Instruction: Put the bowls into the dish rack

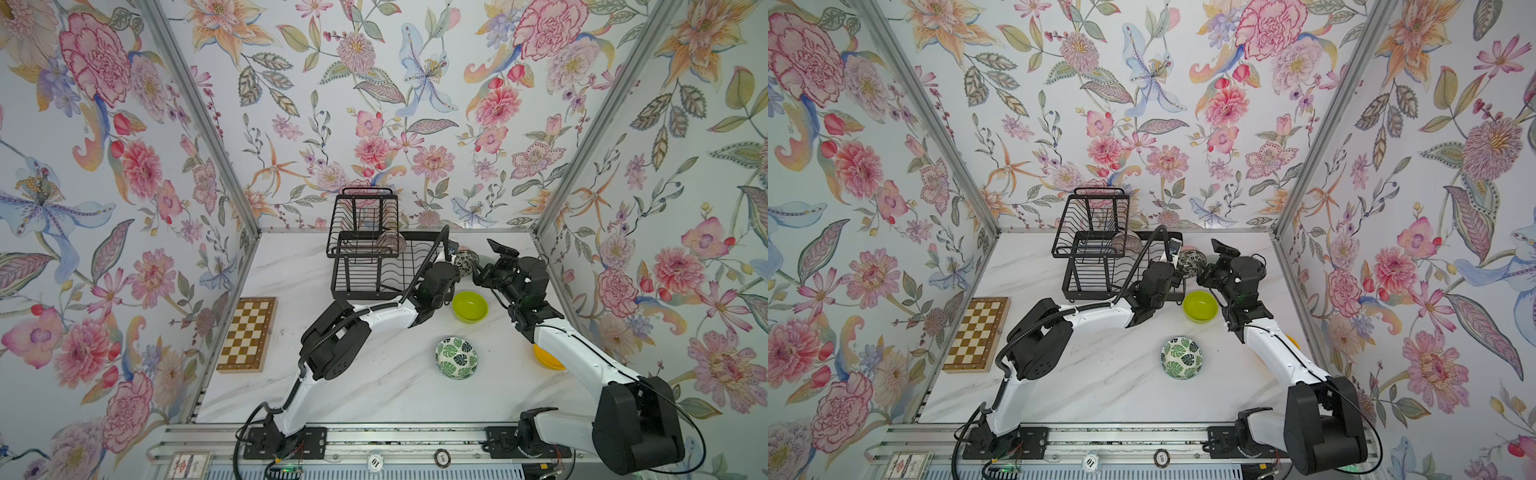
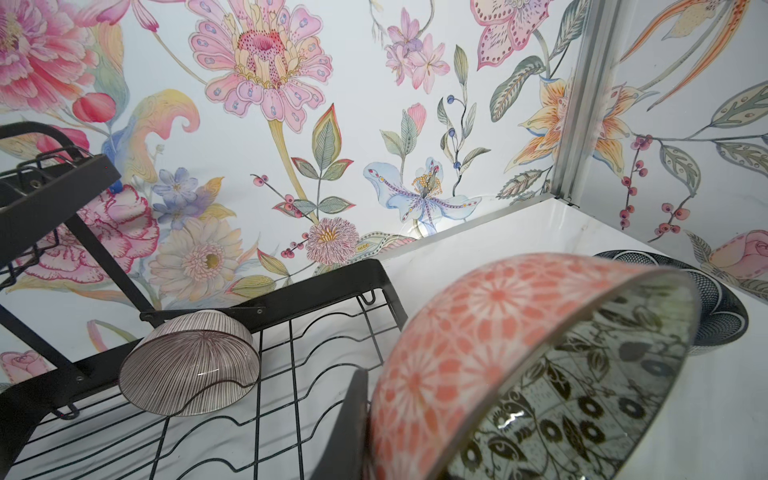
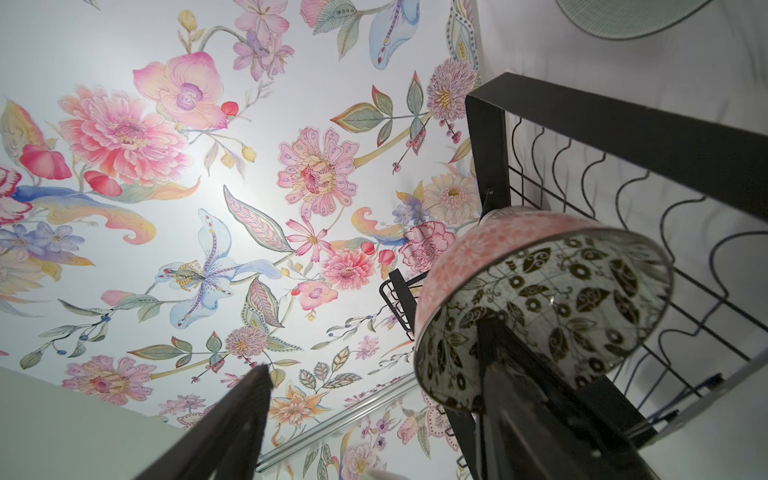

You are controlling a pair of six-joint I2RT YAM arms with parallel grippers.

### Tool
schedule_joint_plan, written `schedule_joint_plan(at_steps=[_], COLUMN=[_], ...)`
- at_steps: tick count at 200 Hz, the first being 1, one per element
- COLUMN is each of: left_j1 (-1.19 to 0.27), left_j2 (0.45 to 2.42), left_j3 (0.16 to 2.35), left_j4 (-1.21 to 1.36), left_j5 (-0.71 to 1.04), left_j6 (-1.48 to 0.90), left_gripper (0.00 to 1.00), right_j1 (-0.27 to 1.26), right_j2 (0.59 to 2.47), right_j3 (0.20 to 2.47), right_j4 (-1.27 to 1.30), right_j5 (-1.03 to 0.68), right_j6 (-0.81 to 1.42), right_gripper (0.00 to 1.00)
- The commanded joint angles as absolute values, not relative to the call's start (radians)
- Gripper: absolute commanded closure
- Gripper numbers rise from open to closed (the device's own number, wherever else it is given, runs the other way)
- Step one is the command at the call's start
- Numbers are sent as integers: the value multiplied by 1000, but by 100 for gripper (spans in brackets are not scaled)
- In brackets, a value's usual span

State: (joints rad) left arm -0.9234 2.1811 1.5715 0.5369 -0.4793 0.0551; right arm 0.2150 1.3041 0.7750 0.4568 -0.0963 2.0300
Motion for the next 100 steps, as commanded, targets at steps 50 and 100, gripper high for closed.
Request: schedule_joint_plan(at_steps=[50, 100], left_j1=[-954, -959], left_j2=[2072, 2051], left_j3=[1447, 1412], left_j4=[723, 779], left_j5=[-510, -518], left_j6=[91, 119], left_gripper=[100, 100], right_j1=[229, 238], right_j2=[1377, 1403], right_j3=[805, 810], right_j4=[574, 583], right_j5=[-98, -90], right_j6=[2070, 2078], right_gripper=[36, 52])
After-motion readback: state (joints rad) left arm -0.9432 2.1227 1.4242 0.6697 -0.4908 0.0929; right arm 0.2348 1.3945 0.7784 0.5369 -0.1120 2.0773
